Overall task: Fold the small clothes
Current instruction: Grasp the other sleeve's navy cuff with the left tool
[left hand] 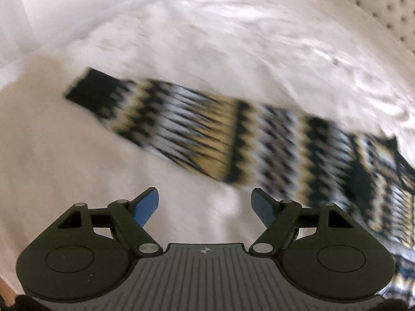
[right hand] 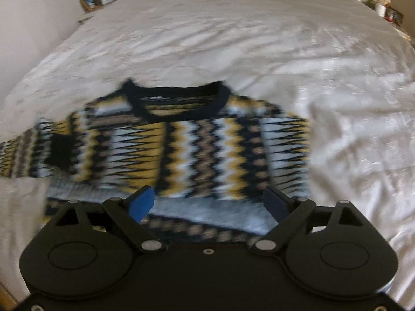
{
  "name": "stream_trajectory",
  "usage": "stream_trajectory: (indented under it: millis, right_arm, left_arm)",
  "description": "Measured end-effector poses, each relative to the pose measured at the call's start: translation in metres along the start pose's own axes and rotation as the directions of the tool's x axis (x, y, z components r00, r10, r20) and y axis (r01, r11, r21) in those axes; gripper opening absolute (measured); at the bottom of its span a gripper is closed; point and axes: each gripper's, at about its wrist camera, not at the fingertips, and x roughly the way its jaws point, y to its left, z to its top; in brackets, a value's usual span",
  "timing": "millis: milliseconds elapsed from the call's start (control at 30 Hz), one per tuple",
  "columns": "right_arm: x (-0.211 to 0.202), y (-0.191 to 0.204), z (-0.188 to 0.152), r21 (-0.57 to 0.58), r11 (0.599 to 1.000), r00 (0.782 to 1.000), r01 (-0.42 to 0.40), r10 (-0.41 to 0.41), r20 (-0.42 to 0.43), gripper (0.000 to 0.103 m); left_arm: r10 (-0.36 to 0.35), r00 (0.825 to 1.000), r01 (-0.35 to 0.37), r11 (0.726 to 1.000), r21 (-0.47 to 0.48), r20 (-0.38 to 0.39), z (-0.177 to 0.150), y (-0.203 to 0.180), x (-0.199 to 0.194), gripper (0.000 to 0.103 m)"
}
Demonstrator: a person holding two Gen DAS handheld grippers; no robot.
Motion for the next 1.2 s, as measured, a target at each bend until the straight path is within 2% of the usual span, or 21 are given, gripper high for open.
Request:
stream_trajectory:
  millis: [233,333,367,500,600,667,767,1033,1200]
  right_arm:
    - [-0.005,0.075,-0.015,-0.023,0.998,0.998,-0.062,0.062,-0.022,0.092]
    - [-0.006,0.102,-0.021,-0.029,0.997,0.997,-0.072,0.071,-0.033,0.092]
    - [-0.005,0.111,-0.022,-0.031,0.997,0.997,-0.074,0.072,-0.039,0.092]
    - [-0.003,0.138,-0.024,-0.045,0.996,0.996,-0.072,0.070,-0.057,0.092]
    - [0.000,0.155,-0.022,-0.058,0.996,0.996,-0.069,0.065,-0.067,0.092]
    - [0.003,0.163,-0.018,-0.072,0.995,0.995,-0.066,0.061,-0.073,0.092]
    - [0.007,0.174,-0.013,-0.090,0.994,0.995,-0.063,0.056,-0.084,0.092]
    - [0.020,0.187,-0.011,-0.096,0.994,0.990,-0.059,0.046,-0.133,0.092]
    - [0.024,0.189,-0.014,-0.108,0.992,0.986,-0.058,0.040,-0.163,0.092]
  left_arm:
    - [0.047,0.998,-0.046,0.998,-0.030,0.032,0.042,0.063,0.027,0.079]
    - [0.047,0.998,-0.046,0.998,-0.035,0.036,0.054,0.083,0.042,0.083]
    - [0.042,0.999,-0.041,0.999,-0.035,0.034,0.057,0.087,0.048,0.087]
    - [-0.004,1.000,0.005,0.999,-0.043,0.020,0.068,0.101,0.070,0.090]
    - [-0.047,0.999,0.048,0.997,-0.054,0.022,0.072,0.111,0.079,0.097]
    - [-0.069,0.997,0.070,0.996,-0.061,0.020,0.075,0.114,0.086,0.102]
    - [-0.087,0.996,0.088,0.995,-0.057,0.020,0.075,0.115,0.095,0.102]
    - [-0.066,0.995,0.067,0.998,-0.007,0.075,0.064,0.109,0.094,0.102]
    - [-0.071,0.995,0.072,0.997,-0.006,0.066,0.065,0.112,0.091,0.100]
